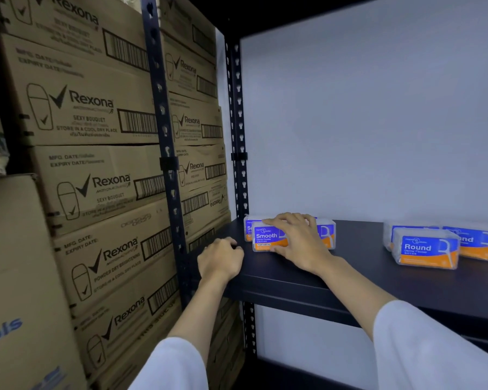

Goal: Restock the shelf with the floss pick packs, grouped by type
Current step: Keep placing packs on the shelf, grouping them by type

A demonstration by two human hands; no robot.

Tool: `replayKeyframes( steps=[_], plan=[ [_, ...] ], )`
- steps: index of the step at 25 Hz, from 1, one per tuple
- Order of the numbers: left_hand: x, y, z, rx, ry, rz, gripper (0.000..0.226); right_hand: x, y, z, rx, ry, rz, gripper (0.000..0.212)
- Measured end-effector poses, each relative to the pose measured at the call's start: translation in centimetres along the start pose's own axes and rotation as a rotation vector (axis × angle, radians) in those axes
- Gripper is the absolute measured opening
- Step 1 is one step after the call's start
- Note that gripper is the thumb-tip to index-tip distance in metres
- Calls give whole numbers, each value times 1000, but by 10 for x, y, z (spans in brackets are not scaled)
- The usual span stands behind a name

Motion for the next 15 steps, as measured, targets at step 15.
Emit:
replayKeyframes(
  steps=[15],
  plan=[
    [72, 35, 154, 17, -306, 297, 21, 0, 99, 179, 10, -363, -439, 20]
  ],
)
Point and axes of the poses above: each hand's wrist, its own z-axis away from the middle knuckle, its own y-axis out of the back of the hand, x = y × z, the point moved 2 cm from there along -z, towards the middle knuckle, and after that the axes turned 3 degrees about -y, right-handed, at the moved point
